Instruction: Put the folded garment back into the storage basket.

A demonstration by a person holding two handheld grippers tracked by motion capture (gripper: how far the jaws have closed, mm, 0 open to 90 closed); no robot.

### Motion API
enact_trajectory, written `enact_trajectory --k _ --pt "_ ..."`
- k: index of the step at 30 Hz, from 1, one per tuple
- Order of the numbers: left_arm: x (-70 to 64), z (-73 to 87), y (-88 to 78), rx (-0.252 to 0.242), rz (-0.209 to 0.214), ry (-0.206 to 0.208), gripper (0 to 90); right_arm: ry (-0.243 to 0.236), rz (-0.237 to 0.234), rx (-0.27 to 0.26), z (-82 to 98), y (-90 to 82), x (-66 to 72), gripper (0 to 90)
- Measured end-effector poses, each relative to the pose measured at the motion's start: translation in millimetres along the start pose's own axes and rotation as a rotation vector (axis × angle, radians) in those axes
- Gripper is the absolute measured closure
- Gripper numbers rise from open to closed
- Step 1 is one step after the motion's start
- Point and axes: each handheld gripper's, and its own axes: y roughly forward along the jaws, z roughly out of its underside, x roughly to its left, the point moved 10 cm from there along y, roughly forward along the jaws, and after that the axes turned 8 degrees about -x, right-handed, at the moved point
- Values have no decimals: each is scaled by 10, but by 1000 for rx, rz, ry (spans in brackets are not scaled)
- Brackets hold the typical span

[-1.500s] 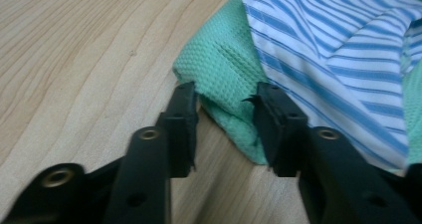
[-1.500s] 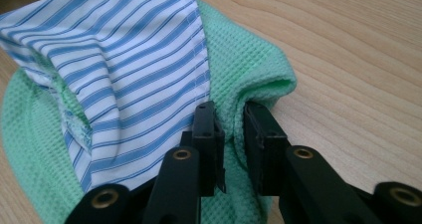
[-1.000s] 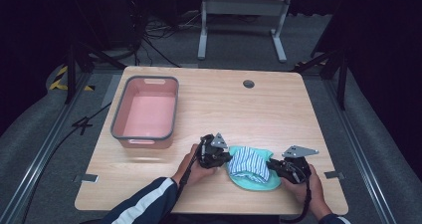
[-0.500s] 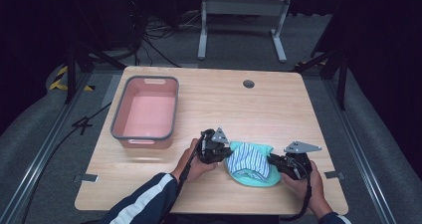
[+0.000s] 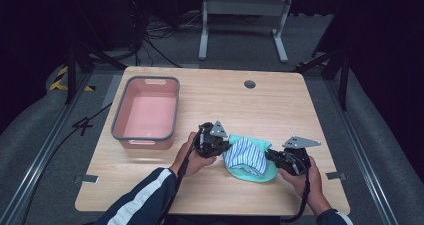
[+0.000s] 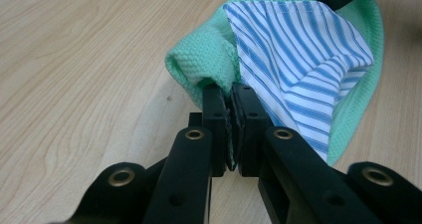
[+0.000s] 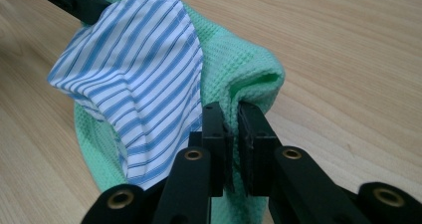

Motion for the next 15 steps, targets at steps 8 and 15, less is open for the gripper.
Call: enact_trajectory --k 8,15 --pt "86 -99 -142 -15 -42 22 857 -17 -10 -26 -206 44 93 828" --pt "192 -140 -271 -20 -73 25 858 -20 -17 -40 -374 96 143 828"
